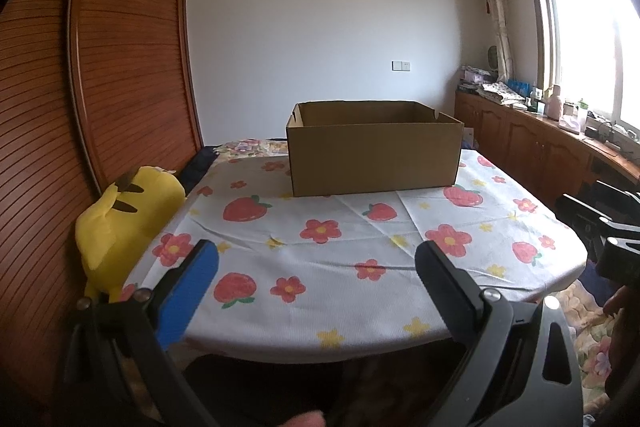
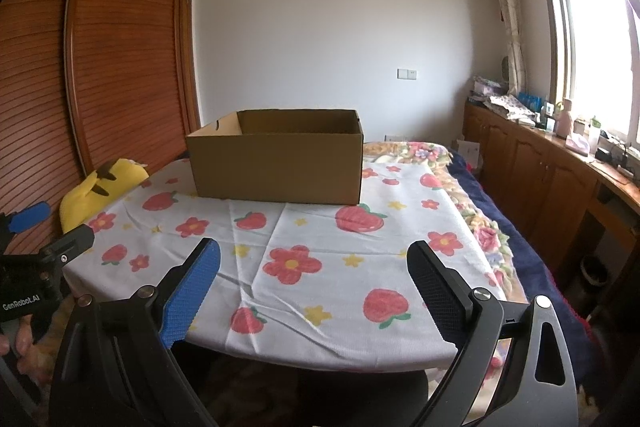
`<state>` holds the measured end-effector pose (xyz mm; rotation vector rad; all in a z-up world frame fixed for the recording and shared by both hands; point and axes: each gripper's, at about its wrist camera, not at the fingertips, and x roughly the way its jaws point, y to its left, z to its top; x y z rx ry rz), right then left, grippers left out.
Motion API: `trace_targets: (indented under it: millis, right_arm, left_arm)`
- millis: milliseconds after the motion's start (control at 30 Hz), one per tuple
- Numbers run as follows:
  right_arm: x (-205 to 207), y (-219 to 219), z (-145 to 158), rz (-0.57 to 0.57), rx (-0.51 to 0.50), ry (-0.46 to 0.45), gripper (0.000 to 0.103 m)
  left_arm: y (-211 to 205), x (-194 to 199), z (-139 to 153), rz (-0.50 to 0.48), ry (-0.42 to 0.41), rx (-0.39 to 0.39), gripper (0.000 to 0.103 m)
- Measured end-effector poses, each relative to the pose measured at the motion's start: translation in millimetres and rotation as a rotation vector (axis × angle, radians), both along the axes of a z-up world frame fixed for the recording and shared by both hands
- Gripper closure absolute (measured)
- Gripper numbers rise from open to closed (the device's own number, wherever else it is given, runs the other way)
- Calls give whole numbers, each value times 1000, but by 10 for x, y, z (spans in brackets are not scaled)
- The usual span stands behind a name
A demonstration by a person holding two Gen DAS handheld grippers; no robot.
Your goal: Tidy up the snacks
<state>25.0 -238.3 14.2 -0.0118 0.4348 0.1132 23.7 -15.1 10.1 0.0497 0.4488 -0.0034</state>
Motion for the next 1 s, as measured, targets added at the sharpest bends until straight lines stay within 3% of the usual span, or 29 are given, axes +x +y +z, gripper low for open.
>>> trace_targets:
  millis: [1000]
  right_arm:
    - [4,-3,-7,1,0,-3,7]
  left_arm:
    - [-32,-71,5,0,-17,8,3]
